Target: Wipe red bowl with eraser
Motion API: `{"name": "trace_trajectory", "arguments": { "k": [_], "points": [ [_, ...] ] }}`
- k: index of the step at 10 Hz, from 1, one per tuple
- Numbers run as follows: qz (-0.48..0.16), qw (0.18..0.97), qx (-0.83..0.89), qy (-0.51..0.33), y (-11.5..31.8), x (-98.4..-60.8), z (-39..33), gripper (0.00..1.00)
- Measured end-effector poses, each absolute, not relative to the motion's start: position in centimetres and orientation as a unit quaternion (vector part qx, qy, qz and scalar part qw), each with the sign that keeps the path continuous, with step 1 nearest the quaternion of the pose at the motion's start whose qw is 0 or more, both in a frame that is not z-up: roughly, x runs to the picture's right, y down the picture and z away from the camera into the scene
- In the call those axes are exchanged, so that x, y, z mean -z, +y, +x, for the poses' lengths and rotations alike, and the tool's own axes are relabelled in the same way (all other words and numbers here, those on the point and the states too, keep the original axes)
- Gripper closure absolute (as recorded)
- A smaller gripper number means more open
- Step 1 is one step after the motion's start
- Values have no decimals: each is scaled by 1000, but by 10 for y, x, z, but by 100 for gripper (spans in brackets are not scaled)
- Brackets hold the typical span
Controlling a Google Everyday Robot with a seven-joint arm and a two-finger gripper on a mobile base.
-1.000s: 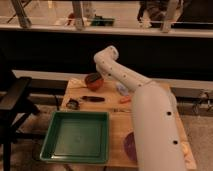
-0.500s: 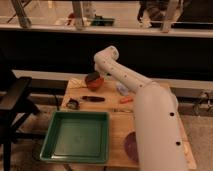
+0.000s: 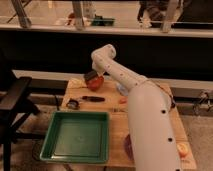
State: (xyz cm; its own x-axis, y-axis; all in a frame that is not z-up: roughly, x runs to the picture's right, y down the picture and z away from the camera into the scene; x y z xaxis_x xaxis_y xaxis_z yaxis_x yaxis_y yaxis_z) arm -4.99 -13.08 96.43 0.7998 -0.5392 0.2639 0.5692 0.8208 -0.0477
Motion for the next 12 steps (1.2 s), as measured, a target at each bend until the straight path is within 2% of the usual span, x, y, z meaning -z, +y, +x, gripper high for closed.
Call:
{"name": "trace_trajectory", "arguments": {
  "k": [4,5,12],
  "points": [
    [-65,949,285,-118,-132,-967,-41,28],
    [-64,949,284,-117,-133,-966,-41,22],
    [-58,947,290,-122,-134,-964,-49,21]
  ]
}}
